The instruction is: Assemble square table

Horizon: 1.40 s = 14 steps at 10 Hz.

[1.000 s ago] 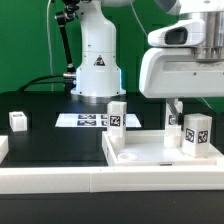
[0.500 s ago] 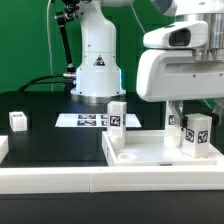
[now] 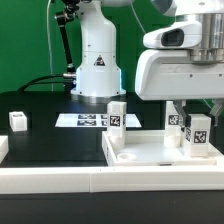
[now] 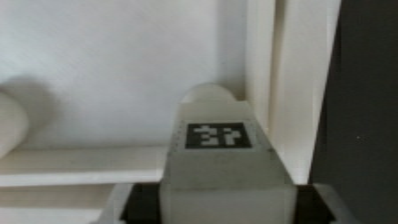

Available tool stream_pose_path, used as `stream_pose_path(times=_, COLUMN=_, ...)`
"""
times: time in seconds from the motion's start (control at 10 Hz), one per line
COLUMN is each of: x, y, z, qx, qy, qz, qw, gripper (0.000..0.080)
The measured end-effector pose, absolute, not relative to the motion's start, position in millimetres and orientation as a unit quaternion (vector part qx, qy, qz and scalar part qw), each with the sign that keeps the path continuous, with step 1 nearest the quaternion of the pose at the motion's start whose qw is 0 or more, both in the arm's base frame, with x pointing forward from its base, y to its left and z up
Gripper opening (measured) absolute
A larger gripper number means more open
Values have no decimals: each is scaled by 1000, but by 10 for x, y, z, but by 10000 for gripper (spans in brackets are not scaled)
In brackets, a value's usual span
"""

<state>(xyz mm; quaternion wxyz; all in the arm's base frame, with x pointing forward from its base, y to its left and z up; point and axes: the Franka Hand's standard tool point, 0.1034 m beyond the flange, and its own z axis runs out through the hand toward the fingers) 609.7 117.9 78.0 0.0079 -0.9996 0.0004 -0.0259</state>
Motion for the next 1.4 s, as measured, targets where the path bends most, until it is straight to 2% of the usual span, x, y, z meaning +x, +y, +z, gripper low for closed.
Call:
stream_pose_path(times=0.7, x=6113, y=1113, z=765, qx=-925, qy=378, qz=-16, qw=33, gripper=290)
stream_pose_path(times=1.4, x=6125, y=1144, z=766, qx=-820, qy=571, qz=-9, qw=47, gripper=290)
